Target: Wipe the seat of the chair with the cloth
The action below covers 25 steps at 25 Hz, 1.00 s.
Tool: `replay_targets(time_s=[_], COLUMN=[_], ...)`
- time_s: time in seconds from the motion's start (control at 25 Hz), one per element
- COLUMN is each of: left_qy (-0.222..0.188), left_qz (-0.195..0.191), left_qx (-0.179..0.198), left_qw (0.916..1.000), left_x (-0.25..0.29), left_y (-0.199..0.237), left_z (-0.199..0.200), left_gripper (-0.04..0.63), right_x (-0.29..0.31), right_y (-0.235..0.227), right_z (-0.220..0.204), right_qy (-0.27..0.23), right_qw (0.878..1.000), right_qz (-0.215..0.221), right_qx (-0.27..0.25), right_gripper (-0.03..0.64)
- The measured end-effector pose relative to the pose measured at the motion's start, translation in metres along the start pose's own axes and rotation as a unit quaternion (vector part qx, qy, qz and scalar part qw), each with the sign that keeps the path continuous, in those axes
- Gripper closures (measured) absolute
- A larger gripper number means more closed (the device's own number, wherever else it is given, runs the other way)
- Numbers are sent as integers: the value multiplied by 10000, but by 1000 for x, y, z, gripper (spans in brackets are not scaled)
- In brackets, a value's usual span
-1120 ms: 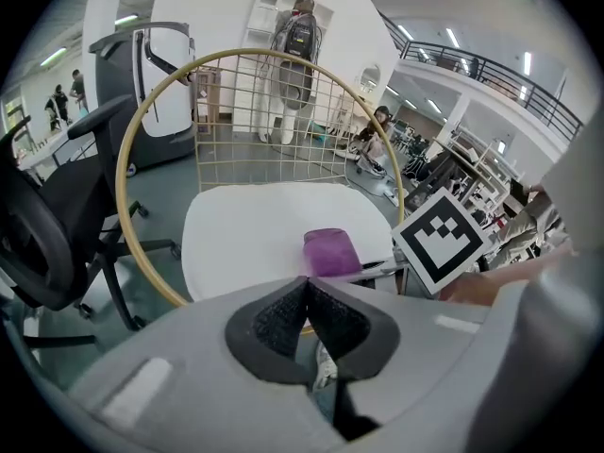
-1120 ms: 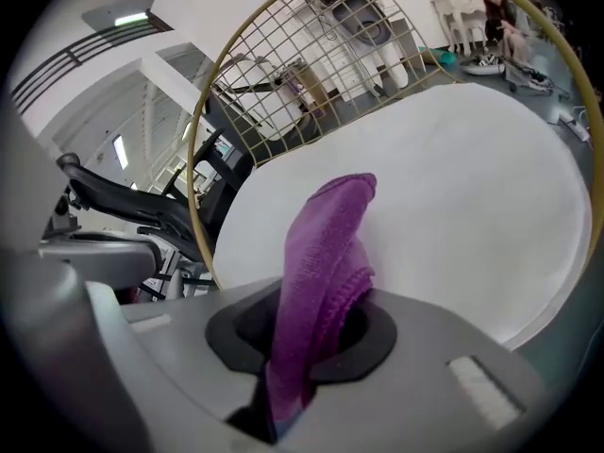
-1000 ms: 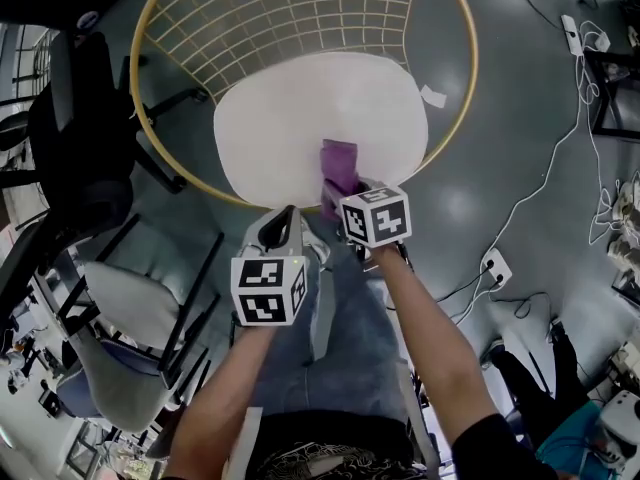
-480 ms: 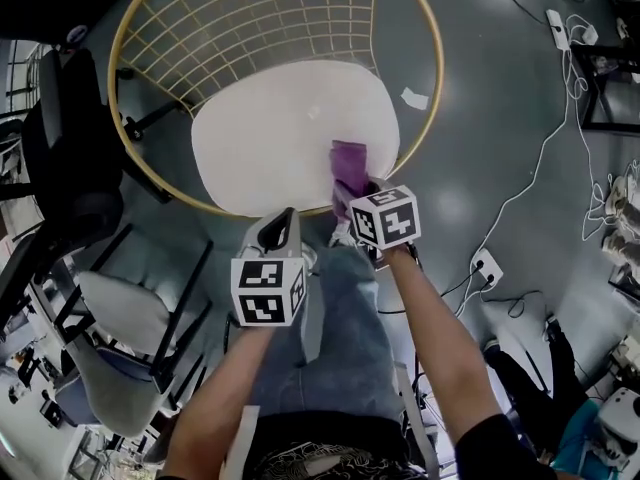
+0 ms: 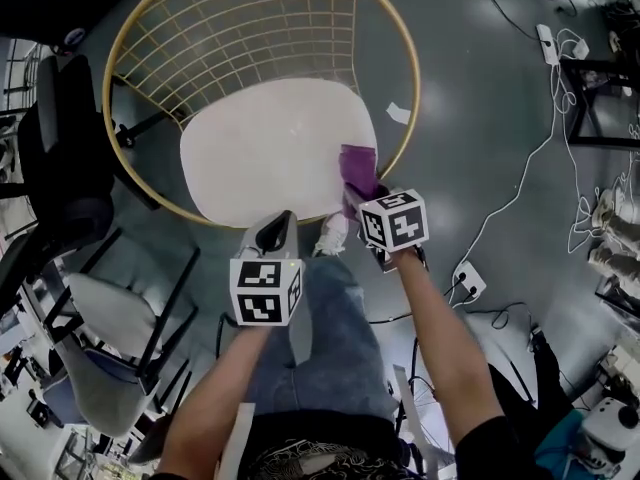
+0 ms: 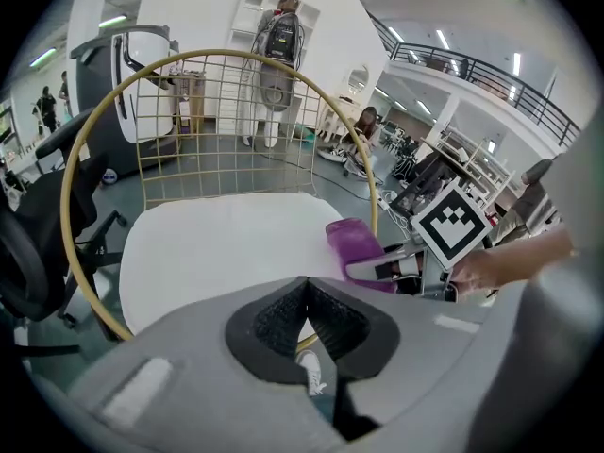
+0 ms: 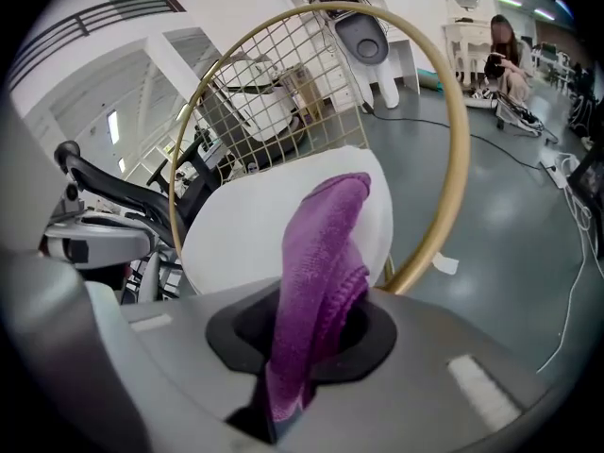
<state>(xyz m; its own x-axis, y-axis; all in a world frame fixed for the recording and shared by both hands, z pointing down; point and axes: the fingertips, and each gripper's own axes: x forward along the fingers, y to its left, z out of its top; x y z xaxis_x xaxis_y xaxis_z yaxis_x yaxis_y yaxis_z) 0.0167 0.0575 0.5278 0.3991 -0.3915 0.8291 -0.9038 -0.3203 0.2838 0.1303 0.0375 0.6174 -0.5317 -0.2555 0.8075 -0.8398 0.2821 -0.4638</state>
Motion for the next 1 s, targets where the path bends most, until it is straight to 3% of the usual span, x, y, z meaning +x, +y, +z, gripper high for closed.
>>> replay_targets(time_s=[0.24,0.48,0.68,1.0], left_qy=[-95,-225,-325,-782], left_qz=[49,162,123,167], left_qx=[-37,-39,-230,-141], left_qw=[9999,9996,9991,9967], left_x=[-2,-13,-37,-95], left_y=[-6,-16,-25,-27], left_z=[13,28,43,73], left_gripper=[595,595,595,595], right_x=[-11,-26,-60,-119], right_y=[-17,-9,27,106], right_z=[12,23,43,91], right_qy=[37,-37,-410,-1210], right_qw=[9998,10000,9990,9909], right_qz=[-197,5,184,359], right_qx=[26,-19,-70,-461], right_gripper=[554,554,554,554])
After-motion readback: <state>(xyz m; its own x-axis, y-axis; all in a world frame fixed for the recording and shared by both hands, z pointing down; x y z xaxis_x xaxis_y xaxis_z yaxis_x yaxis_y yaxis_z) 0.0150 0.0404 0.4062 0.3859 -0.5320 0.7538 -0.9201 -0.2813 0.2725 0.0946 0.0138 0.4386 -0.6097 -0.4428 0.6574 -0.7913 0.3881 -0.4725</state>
